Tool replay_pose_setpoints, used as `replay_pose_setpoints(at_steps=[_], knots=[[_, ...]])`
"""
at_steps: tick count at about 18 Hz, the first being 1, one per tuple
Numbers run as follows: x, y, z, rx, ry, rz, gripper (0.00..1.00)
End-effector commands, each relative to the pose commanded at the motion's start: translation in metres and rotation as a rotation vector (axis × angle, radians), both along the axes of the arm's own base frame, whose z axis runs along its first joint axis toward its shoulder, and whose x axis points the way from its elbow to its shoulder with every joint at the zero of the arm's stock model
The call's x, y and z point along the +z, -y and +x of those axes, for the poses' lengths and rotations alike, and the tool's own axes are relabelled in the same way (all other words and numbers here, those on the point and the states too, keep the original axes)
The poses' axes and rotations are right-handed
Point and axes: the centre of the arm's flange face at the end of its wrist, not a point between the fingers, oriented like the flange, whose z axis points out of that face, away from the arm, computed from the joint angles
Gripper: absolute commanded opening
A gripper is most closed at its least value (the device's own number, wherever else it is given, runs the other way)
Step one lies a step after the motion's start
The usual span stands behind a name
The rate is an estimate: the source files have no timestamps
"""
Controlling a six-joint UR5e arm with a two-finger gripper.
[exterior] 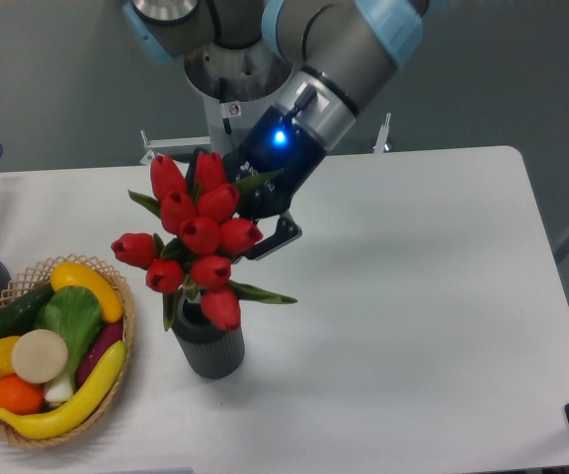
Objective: Pick up the flowers from the vase
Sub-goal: 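Lift the gripped tulips up out of the grey vase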
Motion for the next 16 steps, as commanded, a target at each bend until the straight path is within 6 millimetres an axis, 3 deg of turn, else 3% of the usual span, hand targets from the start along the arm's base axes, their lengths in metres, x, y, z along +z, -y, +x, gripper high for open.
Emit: replay_pose_setpoints(at_steps=[3,6,9,11,12,16], knots=[[0.019,0.006,-0.007,0.030,-0.001,0.011,0.47],[0.025,0.029,-0.031,0.086,-0.012,0.017,0.47],[0.022,0.070,-0.077,0.177,-0.045,0.018,0.47],[0.012,0.093,-0.104,0.224,-0.049,0.013,0.47],[-0.003,0.109,-0.128,0.253,-0.055,0.006,0.47],[-0.019,0.140,-0.163,0.305,-0.068,-0.002,0.47]])
